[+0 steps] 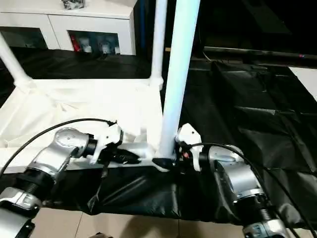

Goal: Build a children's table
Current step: Rotate leg to tighten

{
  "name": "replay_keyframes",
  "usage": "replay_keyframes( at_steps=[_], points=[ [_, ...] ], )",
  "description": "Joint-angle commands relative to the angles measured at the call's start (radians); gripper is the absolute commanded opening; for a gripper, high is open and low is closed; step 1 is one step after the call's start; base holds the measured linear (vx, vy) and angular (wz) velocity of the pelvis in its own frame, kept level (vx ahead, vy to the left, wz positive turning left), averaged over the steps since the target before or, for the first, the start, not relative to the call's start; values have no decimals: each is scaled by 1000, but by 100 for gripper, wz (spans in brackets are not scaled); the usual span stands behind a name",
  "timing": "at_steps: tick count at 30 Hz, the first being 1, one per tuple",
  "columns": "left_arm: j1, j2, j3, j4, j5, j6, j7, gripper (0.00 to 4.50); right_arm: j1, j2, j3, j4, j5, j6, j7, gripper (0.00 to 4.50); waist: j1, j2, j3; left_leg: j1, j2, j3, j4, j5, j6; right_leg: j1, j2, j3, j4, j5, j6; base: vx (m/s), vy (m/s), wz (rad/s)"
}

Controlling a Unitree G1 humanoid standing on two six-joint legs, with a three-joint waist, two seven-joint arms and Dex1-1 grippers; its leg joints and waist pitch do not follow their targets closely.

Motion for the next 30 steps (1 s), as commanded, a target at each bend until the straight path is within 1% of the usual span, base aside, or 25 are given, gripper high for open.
replay_keyframes(
  at_steps=[1,4,5,6,7,8,10,11,12,13,14,15,16,17,18,19,20,21,22,25,26,27,29,30],
  points=[
    [-15,-3,-5,-44,-29,-18,-4,0,10,3,38,-43,28,10,46,286,0,-2,-62,10,22,2,-70,-223,43,50,-54,40,-74,-200,-234,0,0,0],
    [-11,-11,-2,-46,-27,-18,15,0,12,7,42,-42,27,9,39,267,1,-1,-62,10,23,2,-69,-214,45,50,-53,39,-73,-183,-239,0,0,0],
    [-11,-11,-2,-46,-27,-17,15,0,12,7,42,-42,27,9,39,267,1,-2,-63,10,22,3,-68,-210,45,51,-53,39,-72,-173,-241,0,0,0],
    [-14,-35,7,-38,-17,-9,69,0,14,27,35,-27,15,8,-5,261,1,-2,-63,9,21,3,-67,-209,47,50,-54,39,-72,-172,-242,0,0,0],
    [-14,-35,7,-38,-17,-9,69,0,14,27,35,-27,15,8,-5,261,2,-2,-63,11,22,3,-67,-212,45,49,-54,39,-73,-177,-242,0,0,0],
    [-21,-62,17,-23,-4,-5,126,0,13,54,24,-9,-3,18,-67,261,2,-3,-63,12,22,3,-68,-214,45,50,-54,39,-74,-182,-241,0,0,0],
    [-27,-88,21,-13,5,1,172,0,11,85,15,10,-22,24,-135,260,2,-3,-61,11,20,2,-69,-223,34,49,-54,39,-77,-216,-229,0,0,0],
    [-31,-102,22,-8,10,10,198,0,4,108,4,31,-35,26,-192,259,0,-4,-60,11,19,1,-71,-230,25,49,-55,39,-80,-250,-214,0,0,0],
    [-37,-120,20,0,18,16,230,0,-4,134,-8,59,-50,16,-258,259,-4,-4,-59,12,18,2,-71,-240,18,45,-55,39,-83,-273,-207,0,0,0],
    [-43,-138,20,9,29,26,269,0,-12,159,-19,84,-65,9,-322,259,-5,-4,-58,11,17,0,-72,-246,14,47,-55,38,-84,-288,-201,0,0,0],
    [-48,-148,20,16,35,32,290,0,-18,172,-26,98,-71,13,-356,259,-8,-4,-59,10,16,-1,-73,-244,8,47,-55,38,-84,-297,-197,0,0,0],
    [-60,-174,19,33,52,46,345,0,-33,207,-43,134,-86,27,-446,259,-16,-2,-58,10,16,-1,-74,-253,2,45,-54,38,-87,-315,-187,0,0,0],
    [-73,-200,24,50,61,64,403,0,-46,236,-56,159,-92,30,-507,259,-18,-2,-58,11,16,-2,-74,-258,-2,45,-53,38,-87,-320,-186,0,0,0],
    [-81,-216,29,61,65,75,439,0,-53,255,-64,174,-95,30,-544,259,-21,-1,-58,13,15,-2,-74,-267,-6,42,-53,37,-89,-334,-183,0,0,0],
    [-94,-240,34,78,71,85,488,0,-69,289,-80,195,-102,35,-612,259,-21,0,-59,15,13,-2,-72,-267,-6,42,-52,38,-91,-336,-181,0,0,0],
    [-96,-245,34,81,72,86,496,0,-72,295,-82,200,-104,35,-627,259,-22,0,-58,13,13,-2,-73,-269,-8,41,-52,38,-92,-339,-180,0,0,0],
    [-109,-270,37,98,79,91,545,0,-94,338,-98,226,-116,36,-716,259,-22,0,-59,12,12,-3,-73,-264,-8,43,-52,38,-91,-336,-177,0,0,0],
    [-112,-281,37,103,80,93,557,0,-106,357,-101,241,-129,34,-763,259,-24,2,-60,14,12,-2,-72,-260,-9,40,-52,39,-92,-326,-176,0,0,0],
    [-112,-288,36,102,79,95,558,0,-117,371,-97,254,-138,26,-791,259,-25,1,-61,11,10,-2,-73,-253,-6,44,-51,38,-91,-315,-175,0,0,0],
    [-110,-301,32,100,83,96,556,0,-134,403,-89,273,-137,-30,-782,259,-27,1,-62,7,10,0,-70,-237,9,47,-50,39,-88,-269,-180,0,0,0],
    [-110,-301,31,99,84,96,555,0,-135,406,-89,273,-135,-35,-777,315,-27,-1,-63,7,10,0,-70,-232,14,49,-51,39,-87,-260,-182,0,0,0],
    [-103,-293,25,86,85,93,529,0,-135,410,-99,258,-103,-39,-728,329,-27,1,-63,5,10,0,-70,-219,26,50,-50,39,-86,-239,-188,0,0,0],
    [-100,-289,23,81,84,92,519,0,-134,409,-104,252,-90,-35,-711,335,-29,3,-63,5,11,0,-70,-223,29,50,-50,38,-85,-234,-193,0,0,0],
    [-96,-279,23,74,83,88,502,0,-133,399,-104,243,-83,-34,-688,352,-29,3,-62,6,11,0,-70,-226,30,49,-50,38,-85,-235,-195,0,0,0]
  ],
)
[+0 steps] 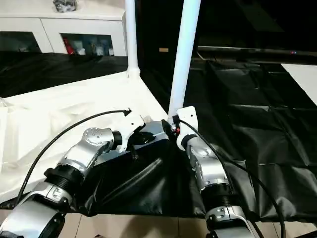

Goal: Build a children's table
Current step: Rotate leg to tighten

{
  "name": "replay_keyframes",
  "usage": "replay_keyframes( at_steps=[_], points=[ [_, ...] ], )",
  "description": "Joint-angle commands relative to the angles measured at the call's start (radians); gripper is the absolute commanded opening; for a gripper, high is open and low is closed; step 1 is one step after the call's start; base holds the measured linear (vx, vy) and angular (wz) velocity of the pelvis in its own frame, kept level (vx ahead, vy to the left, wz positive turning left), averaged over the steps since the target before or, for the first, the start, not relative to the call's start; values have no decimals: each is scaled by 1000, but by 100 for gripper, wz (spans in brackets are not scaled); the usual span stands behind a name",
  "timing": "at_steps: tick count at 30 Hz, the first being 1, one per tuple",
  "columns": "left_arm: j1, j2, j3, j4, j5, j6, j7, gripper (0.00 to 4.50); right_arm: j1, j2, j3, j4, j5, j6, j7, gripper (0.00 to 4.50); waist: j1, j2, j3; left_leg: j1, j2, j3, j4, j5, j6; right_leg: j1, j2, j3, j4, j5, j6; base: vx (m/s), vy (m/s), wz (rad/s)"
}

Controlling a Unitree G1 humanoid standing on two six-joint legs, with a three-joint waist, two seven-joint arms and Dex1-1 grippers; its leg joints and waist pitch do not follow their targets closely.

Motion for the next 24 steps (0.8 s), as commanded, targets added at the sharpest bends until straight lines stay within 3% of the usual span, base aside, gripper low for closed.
replay_keyframes(
  at_steps=[1,4,5,8,13,16,17,20,22,24],
  points=[
    [-17,-41,-29,-39,-23,-25,-28,0,-4,58,77,-8,30,2,104,367,2,-5,-59,4,13,0,-71,-232,31,49,-51,36,-85,-246,-195,0,0,0],
    [-2,8,-35,-62,-35,-50,-86,0,2,6,95,-36,30,-13,190,386,-1,-5,-61,0,13,-1,-70,-234,35,53,-51,36,-84,-242,-195,0,0,0],
    [1,23,-34,-65,-38,-55,-101,0,8,-14,104,-49,34,-12,225,413,-2,-7,-61,-1,14,-1,-70,-220,39,53,-51,36,-82,-217,-199,0,0,0],
    [3,31,-32,-66,-38,-57,-110,0,10,-27,110,-53,36,-15,244,413,-2,-5,-63,0,14,1,-66,-190,48,53,-50,37,-75,-156,-224,0,0,0],
    [33,96,-28,-107,-68,-90,-234,0,32,-114,134,-82,56,-18,409,413,0,-4,-62,4,18,1,-67,-204,60,53,-50,38,-73,-141,-245,0,0,0],
    [58,140,-40,-142,-92,-104,-330,0,58,-168,155,-124,73,-7,539,413,2,-6,-61,5,20,2,-67,-208,62,52,-52,39,-73,-150,-250,0,0,0],
    [68,159,-45,-158,-101,-103,-365,0,72,-191,164,-146,82,-3,593,413,6,-11,-60,6,21,3,-67,-212,64,51,-52,39,-73,-158,-249,0,0,0],
    [74,170,-48,-167,-105,-101,-385,0,81,-205,170,-160,89,-2,625,413,12,-8,-58,8,24,3,-69,-220,63,48,-52,39,-74,-177,-245,0,0,0],
    [80,192,-47,-177,-111,-98,-410,0,101,-239,186,-187,103,0,686,379,16,-13,-57,9,23,3,-69,-230,54,49,-53,39,-75,-205,-238,0,0,0],
    [85,207,-46,-186,-120,-96,-432,0,112,-263,197,-207,118,6,726,376,21,-11,-56,9,23,4,-69,-227,51,48,-54,41,-77,-219,-231,0,0,0]
  ],
)
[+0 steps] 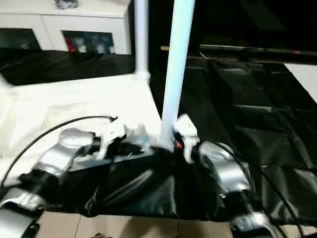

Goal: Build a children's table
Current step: Rotate leg to tighten

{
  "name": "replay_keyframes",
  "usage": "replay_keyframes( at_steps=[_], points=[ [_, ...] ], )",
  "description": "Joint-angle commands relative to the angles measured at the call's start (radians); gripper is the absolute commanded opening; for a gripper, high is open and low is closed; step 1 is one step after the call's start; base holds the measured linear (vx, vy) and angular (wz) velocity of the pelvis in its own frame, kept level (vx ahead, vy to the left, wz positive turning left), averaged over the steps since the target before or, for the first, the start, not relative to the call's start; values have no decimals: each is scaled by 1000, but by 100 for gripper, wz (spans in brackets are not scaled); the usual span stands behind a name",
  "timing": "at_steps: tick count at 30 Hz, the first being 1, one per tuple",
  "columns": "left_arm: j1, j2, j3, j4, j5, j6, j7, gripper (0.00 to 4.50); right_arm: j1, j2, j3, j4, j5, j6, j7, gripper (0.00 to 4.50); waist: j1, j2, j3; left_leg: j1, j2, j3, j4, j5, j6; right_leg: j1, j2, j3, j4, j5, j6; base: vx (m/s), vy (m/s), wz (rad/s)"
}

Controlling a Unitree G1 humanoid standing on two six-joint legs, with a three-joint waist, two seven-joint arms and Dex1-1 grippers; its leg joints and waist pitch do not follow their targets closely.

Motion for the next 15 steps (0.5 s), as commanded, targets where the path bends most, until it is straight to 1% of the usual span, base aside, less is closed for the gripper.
replay_keyframes(
  at_steps=[1,3,5,6,7,8,10,11,12,13,14,15],
  points=[
    [-7,7,-15,-55,-29,-12,-53,0,18,-19,50,-55,41,17,91,361,2,-4,-61,11,22,3,-71,-231,51,50,-54,40,-78,-225,-228,0,0,0],
    [-4,15,-17,-60,-33,-9,-72,0,20,-26,53,-62,43,17,106,337,3,-4,-60,10,23,3,-72,-233,49,49,-54,40,-77,-231,-225,0,0,0],
    [1,27,-19,-65,-39,-4,-97,0,22,-33,55,-68,39,15,123,327,4,2,-62,11,22,2,-71,-235,41,48,-54,39,-76,-221,-230,0,0,0],
    [1,27,-19,-65,-40,-4,-98,0,22,-33,55,-68,39,16,125,311,4,1,-62,10,22,2,-71,-233,40,48,-53,39,-76,-214,-231,0,0,0],
    [2,30,-19,-67,-41,-3,-104,0,23,-38,59,-72,37,17,136,311,4,3,-62,10,21,2,-71,-232,39,49,-53,39,-74,-205,-233,0,0,0],
    [2,32,-21,-68,-42,0,-110,0,24,-41,64,-75,33,17,144,294,3,0,-63,10,21,2,-70,-228,40,50,-52,39,-74,-196,-235,0,0,0],
    [1,33,-25,-70,-44,4,-112,0,28,-47,71,-86,35,21,154,290,5,-2,-64,10,21,2,-70,-218,42,51,-52,38,-72,-181,-240,0,0,0],
    [1,33,-25,-71,-44,4,-110,0,29,-45,72,-87,37,24,155,270,6,-1,-64,9,22,2,-69,-211,44,52,-53,39,-70,-172,-242,0,0,0],
    [1,33,-25,-71,-44,4,-110,0,29,-45,72,-87,37,24,155,265,5,-1,-64,9,21,2,-69,-209,45,52,-52,38,-70,-169,-243,0,0,0],
    [3,34,-25,-73,-45,5,-111,0,31,-46,74,-90,41,27,155,264,5,-5,-65,9,21,3,-68,-205,47,52,-53,38,-70,-167,-243,0,0,0],
    [6,29,-19,-75,-46,11,-99,0,35,-42,78,-92,40,27,149,262,6,-3,-65,9,21,3,-67,-203,47,52,-53,39,-70,-168,-244,0,0,0],
    [6,20,-16,-72,-43,13,-81,0,38,-34,77,-91,38,28,134,260,5,-5,-65,9,21,3,-67,-203,47,52,-53,39,-70,-168,-243,0,0,0]
  ],
)
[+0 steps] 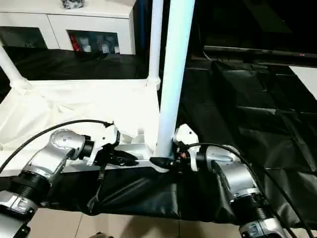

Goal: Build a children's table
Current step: Rotate leg to tighten

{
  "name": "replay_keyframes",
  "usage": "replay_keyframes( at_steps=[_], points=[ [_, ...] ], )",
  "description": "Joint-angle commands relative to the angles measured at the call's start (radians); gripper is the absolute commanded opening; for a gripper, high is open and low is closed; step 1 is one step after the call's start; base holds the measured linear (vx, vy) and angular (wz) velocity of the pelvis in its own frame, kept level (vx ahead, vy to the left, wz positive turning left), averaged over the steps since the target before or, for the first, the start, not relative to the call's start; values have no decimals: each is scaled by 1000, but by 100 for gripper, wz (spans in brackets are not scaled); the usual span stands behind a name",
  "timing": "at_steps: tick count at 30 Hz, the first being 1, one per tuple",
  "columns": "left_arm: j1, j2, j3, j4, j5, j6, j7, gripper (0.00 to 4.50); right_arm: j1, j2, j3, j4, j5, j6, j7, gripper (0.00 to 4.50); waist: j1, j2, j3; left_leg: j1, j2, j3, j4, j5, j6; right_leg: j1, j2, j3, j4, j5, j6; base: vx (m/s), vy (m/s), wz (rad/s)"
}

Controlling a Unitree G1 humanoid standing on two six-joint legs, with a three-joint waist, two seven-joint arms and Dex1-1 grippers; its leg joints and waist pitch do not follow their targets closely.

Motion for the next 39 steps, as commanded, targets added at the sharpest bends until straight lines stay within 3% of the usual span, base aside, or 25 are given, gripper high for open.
replay_keyframes(
  at_steps=[1,3,6,10,14,17,20,22,27,29,34,39],
  points=[
    [-15,-40,5,-30,-12,2,57,0,17,31,35,-32,2,9,-13,260,-2,-5,-65,10,21,4,-67,-203,49,50,-53,39,-71,-173,-242,0,0,0],
    [-24,-61,9,-17,2,15,108,0,8,66,17,-10,-23,-5,-100,258,-1,-7,-63,10,21,4,-68,-210,43,49,-53,39,-73,-200,-235,0,0,0],
    [-49,-109,17,29,36,7,226,0,-21,134,-14,59,-74,-6,-286,258,-12,-8,-59,11,15,1,-72,-246,10,45,-54,38,-85,-324,-193,0,0,0],
    [-81,-187,31,69,62,41,380,0,-43,230,-54,125,-87,26,-475,258,-16,-7,-58,13,14,-3,-74,-269,-5,43,-55,37,-91,-380,-167,0,0,0],
    [-127,-272,51,125,75,66,533,0,-90,319,-97,204,-103,46,-667,257,-20,-4,-62,12,10,-1,-72,-248,-4,42,-51,39,-91,-335,-167,0,0,0],
    [-142,-318,45,144,76,53,554,0,-146,377,-115,269,-118,33,-757,257,-21,-3,-64,9,9,-1,-71,-235,0,45,-51,39,-89,-306,-172,0,0,0],
    [-144,-317,46,145,77,45,534,0,-163,390,-109,282,-116,13,-744,257,-22,-4,-66,5,8,1,-68,-209,19,49,-51,39,-84,-247,-181,0,0,0],
    [-142,-303,43,141,78,40,519,0,-165,391,-114,277,-106,10,-729,313,-22,-4,-66,5,10,1,-68,-200,25,50,-51,39,-82,-229,-186,0,0,0],
    [-129,-257,45,131,67,15,451,0,-155,361,-105,246,-100,12,-662,365,-24,-2,-65,6,11,1,-70,-218,30,50,-51,38,-83,-240,-195,0,0,0],
    [-108,-203,38,109,51,-13,356,0,-134,295,-74,207,-96,1,-554,365,-26,-1,-65,5,11,-1,-71,-228,31,53,-51,38,-83,-239,-194,0,0,0],
    [-95,-164,34,82,32,-27,272,0,-112,242,-62,172,-84,-11,-455,365,-26,0,-66,6,16,0,-70,-217,38,52,-51,40,-78,-201,-213,0,0,0],
    [-80,-100,25,42,-8,-32,120,0,-43,117,-24,59,-32,-22,-196,365,-17,-7,-68,5,18,3,-63,-164,80,58,-51,40,-64,-86,-252,0,0,0]
  ],
)
